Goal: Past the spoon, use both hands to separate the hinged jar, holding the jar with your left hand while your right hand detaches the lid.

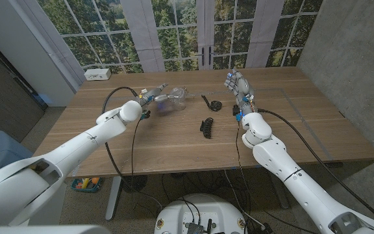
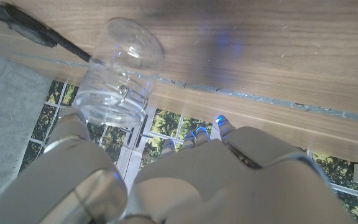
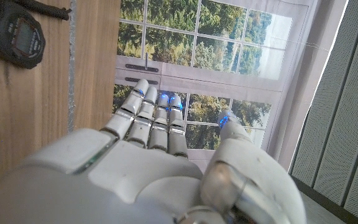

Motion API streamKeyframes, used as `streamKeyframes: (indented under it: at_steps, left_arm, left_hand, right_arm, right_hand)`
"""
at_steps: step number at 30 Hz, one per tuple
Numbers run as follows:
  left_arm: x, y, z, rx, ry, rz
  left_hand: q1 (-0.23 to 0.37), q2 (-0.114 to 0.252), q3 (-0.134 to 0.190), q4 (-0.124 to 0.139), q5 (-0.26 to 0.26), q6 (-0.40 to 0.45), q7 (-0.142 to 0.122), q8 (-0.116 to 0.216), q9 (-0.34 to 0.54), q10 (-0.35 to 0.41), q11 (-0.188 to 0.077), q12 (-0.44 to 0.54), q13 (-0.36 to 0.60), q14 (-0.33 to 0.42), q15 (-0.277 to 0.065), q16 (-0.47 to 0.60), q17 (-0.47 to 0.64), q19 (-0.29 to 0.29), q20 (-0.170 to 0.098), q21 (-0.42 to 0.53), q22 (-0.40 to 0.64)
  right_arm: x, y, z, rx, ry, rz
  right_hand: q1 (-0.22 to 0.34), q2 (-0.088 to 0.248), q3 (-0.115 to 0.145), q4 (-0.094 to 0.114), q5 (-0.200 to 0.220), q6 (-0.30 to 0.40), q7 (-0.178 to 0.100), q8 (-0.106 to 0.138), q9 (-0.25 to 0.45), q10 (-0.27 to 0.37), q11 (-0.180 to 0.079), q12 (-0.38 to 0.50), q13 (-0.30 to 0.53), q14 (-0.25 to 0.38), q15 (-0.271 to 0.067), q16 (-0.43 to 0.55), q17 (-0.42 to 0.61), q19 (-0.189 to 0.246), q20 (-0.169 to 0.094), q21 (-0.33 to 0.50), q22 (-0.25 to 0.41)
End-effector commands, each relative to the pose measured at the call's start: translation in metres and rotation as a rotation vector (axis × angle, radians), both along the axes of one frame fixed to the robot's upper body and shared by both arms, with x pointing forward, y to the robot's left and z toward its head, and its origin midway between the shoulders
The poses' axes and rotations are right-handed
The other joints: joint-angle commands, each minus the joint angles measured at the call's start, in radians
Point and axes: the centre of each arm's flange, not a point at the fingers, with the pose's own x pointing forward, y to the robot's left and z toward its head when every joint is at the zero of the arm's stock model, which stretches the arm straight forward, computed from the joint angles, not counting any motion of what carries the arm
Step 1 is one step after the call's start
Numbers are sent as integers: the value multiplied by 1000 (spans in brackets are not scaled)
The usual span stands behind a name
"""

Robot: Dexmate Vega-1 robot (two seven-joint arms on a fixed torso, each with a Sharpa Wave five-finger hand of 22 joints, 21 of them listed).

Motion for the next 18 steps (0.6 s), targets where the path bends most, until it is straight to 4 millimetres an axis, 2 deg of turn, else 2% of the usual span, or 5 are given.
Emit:
streamKeyframes:
  at_steps: [1, 6, 8, 11, 18]
  left_arm:
    - [-18, 9, 9, -145, -62, -141]
    - [-25, 14, 10, -249, -72, -231]
    - [-28, 15, 10, -279, -82, -253]
    - [-31, 17, 9, -322, -84, -294]
    - [-33, 23, 6, -444, -49, -414]
  left_hand:
    - [-30, 5, -5, 10, 6, -239, -19, 17, 1, -196, -20, 18, -1, -205, -12, 15, 2, -274, 6, 10, 3]
    - [-78, 27, -9, 31, 7, -182, -47, 31, -1, -177, -37, 27, -5, -185, -27, 23, 2, -246, 2, 21, 2]
    - [-100, 38, -10, 41, 8, -174, -56, 29, -2, -180, -49, 26, -7, -187, -36, 22, 2, -245, -6, 21, 2]
    - [-128, 53, -12, 54, 9, -161, -64, 28, -3, -183, -62, 24, -9, -191, -45, 20, 2, -240, -22, 23, 1]
    - [-212, 66, -29, 83, 13, -74, -69, 37, -7, -125, -87, 39, -16, -152, -67, 27, -5, -195, -65, 35, -1]
  right_arm:
    - [5, -4, 0, -44, -49, -5]
    - [9, -8, -2, -62, -52, 3]
    - [10, -9, -2, -74, -55, 10]
    - [12, -11, -3, -83, -57, 24]
    - [15, -16, -3, -119, -75, 63]
  right_hand:
    - [-13, 6, -3, 5, -5, -9, 1, -1, 3, -1, 7, 5, 0, 0, 12, 6, 0, 5, 10, -3, 2]
    - [-36, 1, -13, 14, -17, -14, 1, -2, 4, -7, 14, 4, -4, -10, 12, 3, -1, -4, 10, -7, 2]
    - [-59, -1, -23, 26, -30, -18, -1, -3, 4, -19, 11, 1, -8, -22, 12, -3, -3, -12, 7, -11, 2]
    - [-86, -2, -34, 39, -47, -28, -7, -6, 4, -28, 8, 0, -13, -37, 10, -9, -6, -19, 7, -15, 2]
    - [-159, -2, -59, 78, -97, -41, -4, -8, 2, -60, 0, -5, -28, -74, 4, -24, -18, -49, -6, -32, 1]
